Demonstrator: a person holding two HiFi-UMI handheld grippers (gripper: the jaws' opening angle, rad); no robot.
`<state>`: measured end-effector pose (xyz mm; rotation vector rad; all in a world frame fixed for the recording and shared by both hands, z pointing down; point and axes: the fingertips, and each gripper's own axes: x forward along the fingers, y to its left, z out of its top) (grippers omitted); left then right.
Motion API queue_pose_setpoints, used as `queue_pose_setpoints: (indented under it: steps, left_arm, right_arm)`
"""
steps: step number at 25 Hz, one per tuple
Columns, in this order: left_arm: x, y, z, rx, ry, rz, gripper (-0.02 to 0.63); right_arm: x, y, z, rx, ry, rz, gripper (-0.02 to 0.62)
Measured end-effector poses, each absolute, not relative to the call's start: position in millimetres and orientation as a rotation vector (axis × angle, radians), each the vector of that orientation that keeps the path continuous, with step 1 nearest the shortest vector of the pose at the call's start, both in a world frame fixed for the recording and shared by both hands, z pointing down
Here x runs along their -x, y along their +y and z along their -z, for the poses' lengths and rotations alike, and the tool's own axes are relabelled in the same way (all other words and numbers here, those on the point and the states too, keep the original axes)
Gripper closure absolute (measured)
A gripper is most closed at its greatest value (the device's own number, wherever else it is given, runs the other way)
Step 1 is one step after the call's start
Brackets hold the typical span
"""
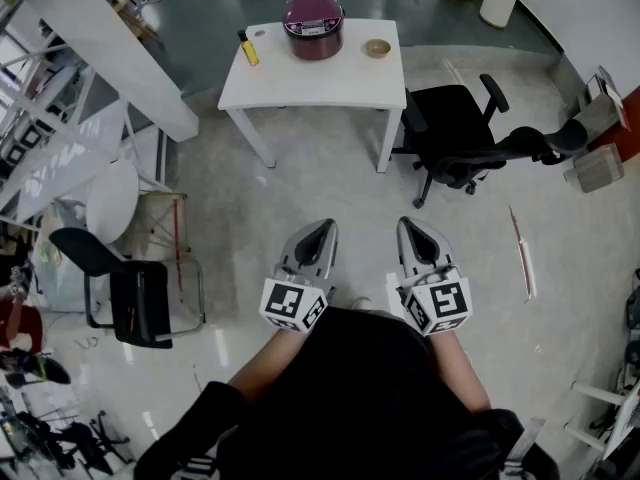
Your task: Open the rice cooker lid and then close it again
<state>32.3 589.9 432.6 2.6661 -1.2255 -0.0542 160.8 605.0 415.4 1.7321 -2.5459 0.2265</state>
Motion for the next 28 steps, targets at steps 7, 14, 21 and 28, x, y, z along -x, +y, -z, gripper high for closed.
queue_pose_setpoints:
  steps: [7, 14, 21, 28]
  left_arm:
    - [-35.4, 594.8, -430.1, -2.680, -1.218, 0.076, 0.603]
    - [-35.0, 596.6, -432.4, -2.678, -1.218, 0.071, 0.603]
    - [-35.1, 597.0, -437.3, -2.681, -1.140, 0.073, 0.554]
    - [-33.7, 597.8, -453.0, -2.644, -1.127, 0.012, 0.368]
  right_arm:
    - [-175.2, 607.5, -417.7, -1.808, -2.519, -0.288, 0.598]
    - [-174.9, 609.0, -421.5, -1.789, -2.527, -0.300, 0.598]
    - [-170.1, 609.6, -421.8, -1.742, -2.552, -0.292, 0.577]
    - [-170.2, 606.7, -430.5, -1.681, -2.573, -0.312, 0.393]
